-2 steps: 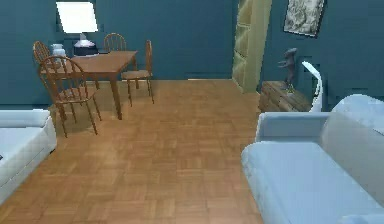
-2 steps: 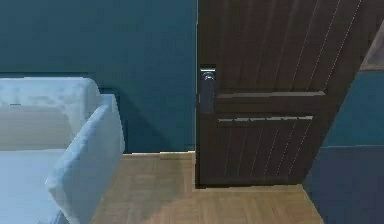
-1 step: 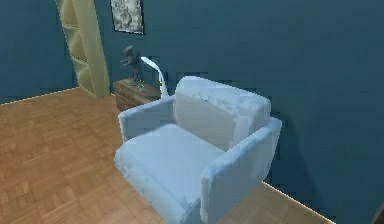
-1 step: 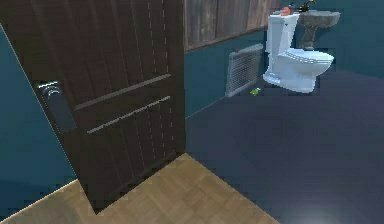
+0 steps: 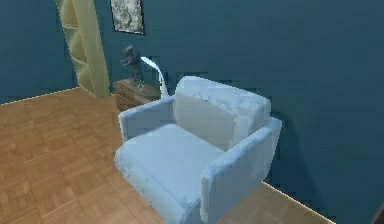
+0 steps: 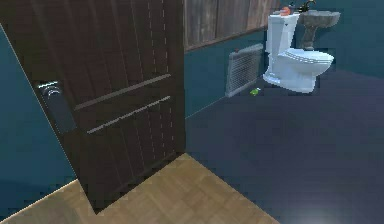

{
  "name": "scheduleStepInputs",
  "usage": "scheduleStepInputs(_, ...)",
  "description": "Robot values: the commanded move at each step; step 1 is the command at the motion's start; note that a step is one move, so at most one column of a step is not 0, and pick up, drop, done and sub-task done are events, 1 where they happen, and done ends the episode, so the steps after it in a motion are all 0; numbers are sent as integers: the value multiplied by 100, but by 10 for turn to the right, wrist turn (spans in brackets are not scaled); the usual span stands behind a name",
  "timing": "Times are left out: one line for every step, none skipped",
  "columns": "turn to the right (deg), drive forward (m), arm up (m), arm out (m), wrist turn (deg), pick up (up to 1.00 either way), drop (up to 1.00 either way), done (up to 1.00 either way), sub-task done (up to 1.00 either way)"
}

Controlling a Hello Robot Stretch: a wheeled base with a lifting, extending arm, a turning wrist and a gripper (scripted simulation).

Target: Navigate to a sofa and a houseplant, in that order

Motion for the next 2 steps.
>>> scheduleStepInputs(-420,0,0,0,0,0,0,0,0)
scheduleStepInputs(0,100,0,0,0,0,0,0,0)
